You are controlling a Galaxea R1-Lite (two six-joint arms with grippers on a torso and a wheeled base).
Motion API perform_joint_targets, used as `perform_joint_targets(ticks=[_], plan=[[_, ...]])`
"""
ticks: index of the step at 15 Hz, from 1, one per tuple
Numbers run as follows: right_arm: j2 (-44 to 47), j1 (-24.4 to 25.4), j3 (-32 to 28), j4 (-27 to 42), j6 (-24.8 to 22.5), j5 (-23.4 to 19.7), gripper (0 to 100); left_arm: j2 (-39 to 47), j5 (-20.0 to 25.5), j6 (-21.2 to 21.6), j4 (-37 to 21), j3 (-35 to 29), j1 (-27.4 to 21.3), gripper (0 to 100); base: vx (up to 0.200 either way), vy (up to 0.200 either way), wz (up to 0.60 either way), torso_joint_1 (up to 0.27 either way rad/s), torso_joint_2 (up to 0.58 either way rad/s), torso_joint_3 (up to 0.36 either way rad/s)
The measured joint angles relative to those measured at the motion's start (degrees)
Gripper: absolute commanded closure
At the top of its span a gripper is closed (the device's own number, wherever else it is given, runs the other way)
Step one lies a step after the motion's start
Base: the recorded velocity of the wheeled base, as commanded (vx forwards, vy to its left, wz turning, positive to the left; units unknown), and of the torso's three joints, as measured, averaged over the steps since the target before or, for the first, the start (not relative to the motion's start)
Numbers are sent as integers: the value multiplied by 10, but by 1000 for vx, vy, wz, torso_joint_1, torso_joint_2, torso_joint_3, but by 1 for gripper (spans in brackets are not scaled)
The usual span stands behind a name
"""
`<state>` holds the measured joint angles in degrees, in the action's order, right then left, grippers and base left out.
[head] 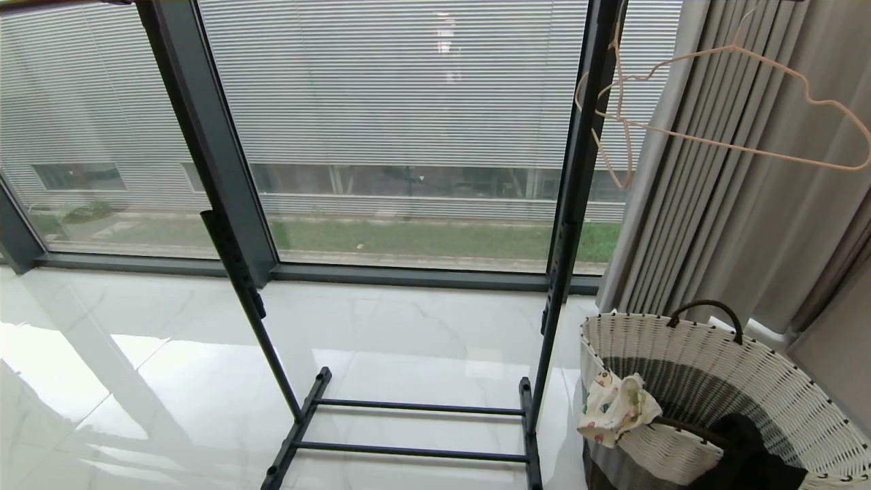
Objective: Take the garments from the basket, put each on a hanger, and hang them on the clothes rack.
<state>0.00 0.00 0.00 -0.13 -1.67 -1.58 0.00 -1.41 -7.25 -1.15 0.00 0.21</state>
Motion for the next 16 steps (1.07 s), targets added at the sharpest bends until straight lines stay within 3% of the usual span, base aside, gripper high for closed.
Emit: perform_joint_targets(ticks=[2, 9, 12, 16], plan=[[0, 0, 0, 0, -1, 0, 0, 0, 0, 0, 0, 0, 0, 0, 200, 0, 0, 0, 5, 5], [0, 0, -2, -11, -9, 0, 0, 0, 0, -2, 0, 0, 0, 0, 0, 0, 0, 0, 0, 0], [33, 7, -76, 27, -12, -2, 0, 0, 0, -1, 0, 0, 0, 0, 0, 0, 0, 0, 0, 0], [226, 31, -201, 128, -89, 0, 0, 0, 0, -1, 0, 0, 0, 0, 0, 0, 0, 0, 0, 0]])
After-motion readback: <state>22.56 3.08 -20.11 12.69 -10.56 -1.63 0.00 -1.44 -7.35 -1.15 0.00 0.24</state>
